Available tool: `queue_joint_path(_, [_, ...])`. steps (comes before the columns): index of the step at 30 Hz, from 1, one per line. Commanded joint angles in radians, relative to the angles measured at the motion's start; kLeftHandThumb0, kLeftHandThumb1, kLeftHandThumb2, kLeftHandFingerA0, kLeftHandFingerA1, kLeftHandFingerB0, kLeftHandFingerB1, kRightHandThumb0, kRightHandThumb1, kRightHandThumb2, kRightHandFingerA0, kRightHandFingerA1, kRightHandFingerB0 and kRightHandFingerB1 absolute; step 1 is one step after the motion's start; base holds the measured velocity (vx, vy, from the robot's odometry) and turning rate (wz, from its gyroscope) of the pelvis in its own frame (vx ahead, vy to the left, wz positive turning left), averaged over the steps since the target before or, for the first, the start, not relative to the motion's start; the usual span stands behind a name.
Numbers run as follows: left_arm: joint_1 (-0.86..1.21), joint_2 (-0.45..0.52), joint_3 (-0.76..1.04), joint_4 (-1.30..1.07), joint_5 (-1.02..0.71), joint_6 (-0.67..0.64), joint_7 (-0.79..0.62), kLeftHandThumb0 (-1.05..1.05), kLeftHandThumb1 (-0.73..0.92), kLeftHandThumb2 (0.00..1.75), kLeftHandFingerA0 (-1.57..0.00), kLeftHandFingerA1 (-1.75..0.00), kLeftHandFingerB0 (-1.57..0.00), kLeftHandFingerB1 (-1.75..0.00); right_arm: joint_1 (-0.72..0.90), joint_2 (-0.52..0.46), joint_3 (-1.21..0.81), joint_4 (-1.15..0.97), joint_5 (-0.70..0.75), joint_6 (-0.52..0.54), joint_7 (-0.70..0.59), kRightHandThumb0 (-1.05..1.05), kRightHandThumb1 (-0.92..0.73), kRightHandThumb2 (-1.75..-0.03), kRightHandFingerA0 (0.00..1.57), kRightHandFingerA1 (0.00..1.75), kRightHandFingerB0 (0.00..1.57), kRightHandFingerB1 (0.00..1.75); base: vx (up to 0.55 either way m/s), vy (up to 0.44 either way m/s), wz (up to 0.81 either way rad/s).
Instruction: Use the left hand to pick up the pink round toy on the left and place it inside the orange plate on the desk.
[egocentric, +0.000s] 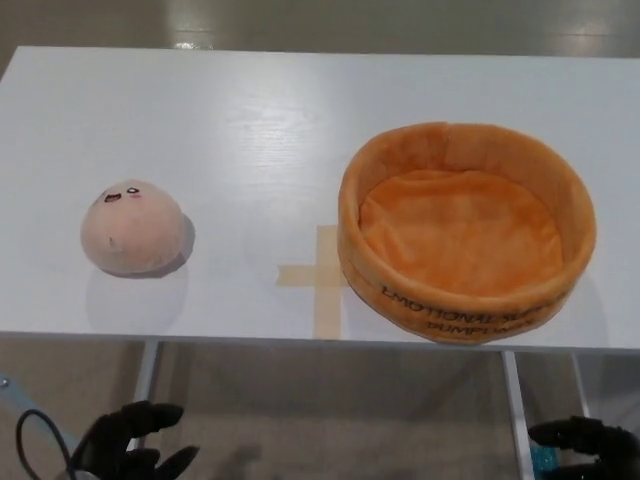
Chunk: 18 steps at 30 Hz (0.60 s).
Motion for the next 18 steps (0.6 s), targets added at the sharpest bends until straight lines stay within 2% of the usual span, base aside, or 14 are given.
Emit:
queue_joint_path(1, [-0.001, 0.01, -0.007, 0.042, 0.034, -0.089, 0.009, -0.26, 0.63, 0.57, -0.36, -0.4, -0.4, -0.35, -0.004, -0.013, 0.013, 0.046, -0.019, -0.116, -0.042, -0.11, -0.64, -0.58, 0.6, 0.53, 0.68, 0.5, 0.0, 0.0, 0.0])
queue_joint_path(13, [0.058, 0.014, -0.019, 0.059, 0.058, -0.138, 0.001, -0.25, 0.62, 0.58, -0.31, -0.39, -0.35, -0.34, 0.05, -0.007, 0.024, 0.085, -0.013, -0.167, -0.05, -0.11, -0.64, -0.58, 0.6, 0.54, 0.67, 0.5, 0.0, 0.0, 0.0])
queue_joint_path(14, [0.071, 0.015, -0.014, 0.057, 0.051, -0.146, -0.011, -0.22, 0.42, 0.88, -0.21, -0.53, -0.23, -0.51, 0.059, -0.007, 0.031, 0.086, -0.021, -0.168, -0.057, -0.12, -0.65, -0.59, 0.58, 0.52, 0.66, 0.49, 0.0, 0.0, 0.0])
queue_joint_path(15, [0.079, 0.016, -0.014, 0.056, 0.05, -0.15, -0.016, -0.26, 0.62, 0.58, -0.3, -0.39, -0.34, -0.33, 0.065, -0.007, 0.035, 0.086, -0.024, -0.17, -0.058, -0.12, -0.65, -0.59, 0.59, 0.52, 0.65, 0.49, 0.0, 0.0, 0.0])
queue_joint_path(18, [0.101, 0.034, -0.02, 0.04, 0.05, -0.178, -0.06, -0.28, 0.6, 0.58, -0.3, -0.4, -0.31, -0.32, 0.076, -0.005, 0.04, 0.086, -0.023, -0.18, -0.066, -0.1, -0.65, -0.58, 0.6, 0.52, 0.66, 0.49, 0.0, 0.0, 0.0])
